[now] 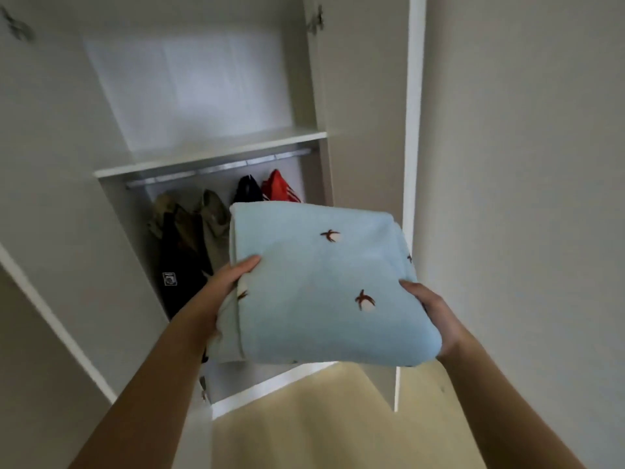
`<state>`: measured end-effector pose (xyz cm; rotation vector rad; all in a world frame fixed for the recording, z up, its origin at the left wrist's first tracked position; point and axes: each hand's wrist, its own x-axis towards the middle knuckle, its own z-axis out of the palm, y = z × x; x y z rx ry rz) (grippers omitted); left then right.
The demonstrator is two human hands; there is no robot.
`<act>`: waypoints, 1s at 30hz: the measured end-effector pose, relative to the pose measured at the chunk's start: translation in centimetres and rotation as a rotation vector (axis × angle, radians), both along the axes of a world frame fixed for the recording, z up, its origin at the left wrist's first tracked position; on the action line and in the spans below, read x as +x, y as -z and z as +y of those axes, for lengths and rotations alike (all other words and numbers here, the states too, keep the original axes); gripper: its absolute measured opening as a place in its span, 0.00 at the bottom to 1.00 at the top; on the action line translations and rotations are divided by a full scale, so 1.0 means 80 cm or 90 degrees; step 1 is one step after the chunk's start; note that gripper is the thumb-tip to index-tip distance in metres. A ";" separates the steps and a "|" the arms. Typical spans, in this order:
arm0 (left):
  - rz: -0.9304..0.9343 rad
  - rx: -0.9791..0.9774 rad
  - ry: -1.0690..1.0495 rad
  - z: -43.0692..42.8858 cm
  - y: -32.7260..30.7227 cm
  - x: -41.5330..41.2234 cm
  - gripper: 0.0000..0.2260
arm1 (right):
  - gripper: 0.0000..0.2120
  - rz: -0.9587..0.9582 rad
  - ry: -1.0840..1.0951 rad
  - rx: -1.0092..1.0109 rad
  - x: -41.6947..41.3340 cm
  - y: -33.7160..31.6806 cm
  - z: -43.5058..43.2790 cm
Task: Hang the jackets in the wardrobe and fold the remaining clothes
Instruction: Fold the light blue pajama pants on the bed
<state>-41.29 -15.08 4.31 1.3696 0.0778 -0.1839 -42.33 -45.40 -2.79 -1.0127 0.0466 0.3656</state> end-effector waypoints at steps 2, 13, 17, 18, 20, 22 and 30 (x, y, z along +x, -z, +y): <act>-0.023 0.000 -0.022 0.046 -0.014 0.015 0.13 | 0.37 -0.017 -0.049 0.014 0.041 -0.015 0.042; -0.124 0.038 -0.133 0.153 -0.019 0.193 0.40 | 0.45 -0.134 -0.210 -0.068 0.316 -0.065 0.142; -0.122 0.041 -0.170 0.169 -0.034 0.273 0.50 | 0.47 -0.129 -0.238 -0.078 0.414 -0.095 0.162; -0.123 0.038 -0.172 0.173 -0.046 0.292 0.45 | 0.49 -0.135 -0.244 -0.078 0.438 -0.109 0.169; -0.125 0.018 -0.189 0.189 -0.077 0.333 0.29 | 0.52 -0.165 -0.243 -0.102 0.494 -0.145 0.189; -0.129 -0.015 -0.185 0.214 -0.111 0.375 0.25 | 0.54 -0.208 -0.234 -0.137 0.550 -0.185 0.218; -0.274 0.046 -0.225 0.374 -0.259 0.560 0.36 | 0.17 -0.376 -0.199 -0.113 0.755 -0.331 0.391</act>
